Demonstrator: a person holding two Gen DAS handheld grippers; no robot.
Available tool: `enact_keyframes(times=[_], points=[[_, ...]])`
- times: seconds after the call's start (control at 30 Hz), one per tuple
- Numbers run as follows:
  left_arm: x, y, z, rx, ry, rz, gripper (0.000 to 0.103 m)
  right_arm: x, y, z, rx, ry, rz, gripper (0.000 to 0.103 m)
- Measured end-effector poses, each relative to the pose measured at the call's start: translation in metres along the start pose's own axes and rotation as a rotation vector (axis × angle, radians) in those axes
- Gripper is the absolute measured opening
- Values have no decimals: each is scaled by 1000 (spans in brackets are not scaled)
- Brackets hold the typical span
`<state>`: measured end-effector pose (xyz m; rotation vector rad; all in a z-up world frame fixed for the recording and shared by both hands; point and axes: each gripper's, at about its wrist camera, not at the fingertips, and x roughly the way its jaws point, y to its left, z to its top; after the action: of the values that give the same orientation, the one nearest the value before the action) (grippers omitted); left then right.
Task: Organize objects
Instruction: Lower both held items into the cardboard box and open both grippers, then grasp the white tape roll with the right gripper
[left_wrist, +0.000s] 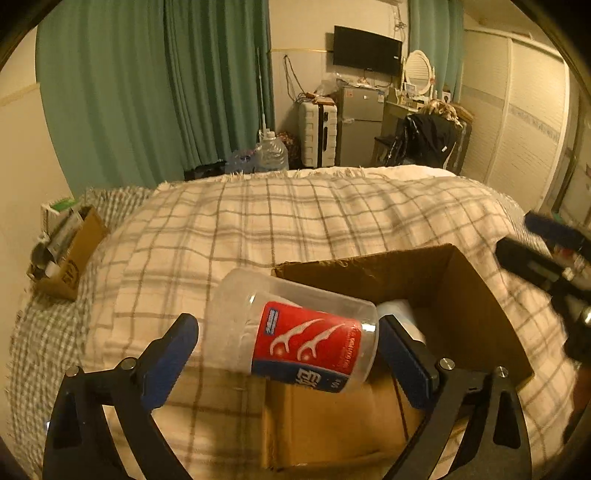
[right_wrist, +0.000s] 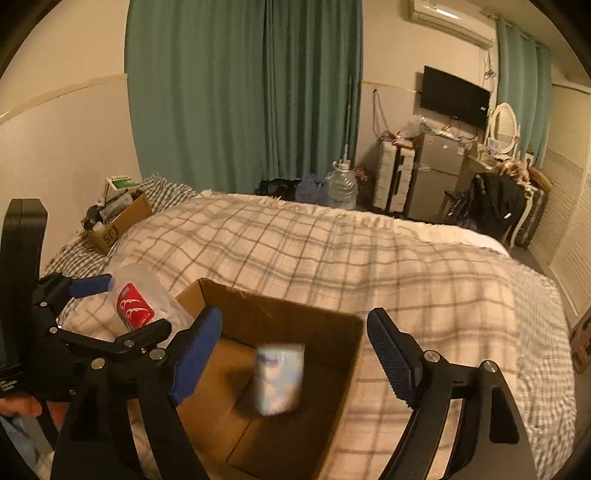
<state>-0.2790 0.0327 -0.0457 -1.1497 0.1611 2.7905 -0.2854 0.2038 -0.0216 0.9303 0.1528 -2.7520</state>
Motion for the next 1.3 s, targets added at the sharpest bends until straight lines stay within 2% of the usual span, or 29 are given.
enact_keyframes(times=[0.13, 0.3, 0.5, 0.67, 0.77, 0.83, 0.97, 1.0, 1.07, 1.13, 1.17, 1.3], points=[[-32, 0, -7, 29, -30, 31, 101, -43, 8, 0, -56, -28, -70, 81], [-72, 9, -24, 12, -43, 34, 102, -108, 41, -18, -190, -61, -156, 81], [-118, 11, -72, 6, -30, 14, 102, -152, 81, -65, -257, -25, -108, 81], [-129, 16, -115, -18, -9, 43, 102, -147, 115, -109, -283, 71, -64, 81], [-127, 22, -137, -53, 7, 74, 102, -131, 128, -136, -294, 137, -90, 81], [-123, 24, -147, -67, 23, 76, 102, -122, 132, -150, -300, 166, -119, 81], [-112, 29, -158, -77, 56, 62, 102, -104, 122, -160, -265, 221, -120, 80], [-112, 29, -157, -78, 57, 57, 102, -100, 118, -161, -250, 231, -118, 78], [-110, 27, -157, -80, 57, 34, 102, -98, 114, -163, -243, 247, -116, 58], [-105, 21, -156, -77, 67, 21, 102, -95, 109, -164, -227, 269, -93, 44], [-103, 19, -156, -71, 72, 15, 102, -92, 108, -163, -220, 275, -82, 31], [-92, -1, -151, -8, 97, -6, 102, -95, 100, -160, -205, 252, -53, 28]])
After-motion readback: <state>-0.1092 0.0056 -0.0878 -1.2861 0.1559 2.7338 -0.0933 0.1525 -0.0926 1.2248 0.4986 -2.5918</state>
